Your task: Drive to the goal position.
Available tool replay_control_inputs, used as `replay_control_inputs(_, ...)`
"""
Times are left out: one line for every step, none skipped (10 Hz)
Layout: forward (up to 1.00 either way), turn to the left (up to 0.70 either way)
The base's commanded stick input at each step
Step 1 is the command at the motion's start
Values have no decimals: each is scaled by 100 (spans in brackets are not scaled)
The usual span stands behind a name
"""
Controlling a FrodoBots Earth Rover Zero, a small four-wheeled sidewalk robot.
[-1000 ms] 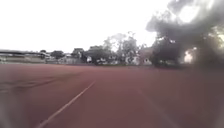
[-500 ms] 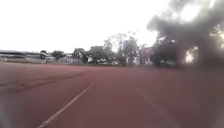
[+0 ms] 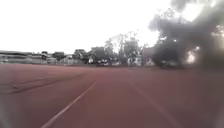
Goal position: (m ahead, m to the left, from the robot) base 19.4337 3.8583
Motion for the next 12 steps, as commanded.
replay_control_inputs(69,0)
replay_control_inputs(69,0)
replay_control_inputs(69,0)
replay_control_inputs(69,0)
replay_control_inputs(69,0)
replay_control_inputs(69,0)
replay_control_inputs(69,0)
replay_control_inputs(69,0)
replay_control_inputs(70,0)
replay_control_inputs(70,0)
replay_control_inputs(70,0)
replay_control_inputs(70,0)
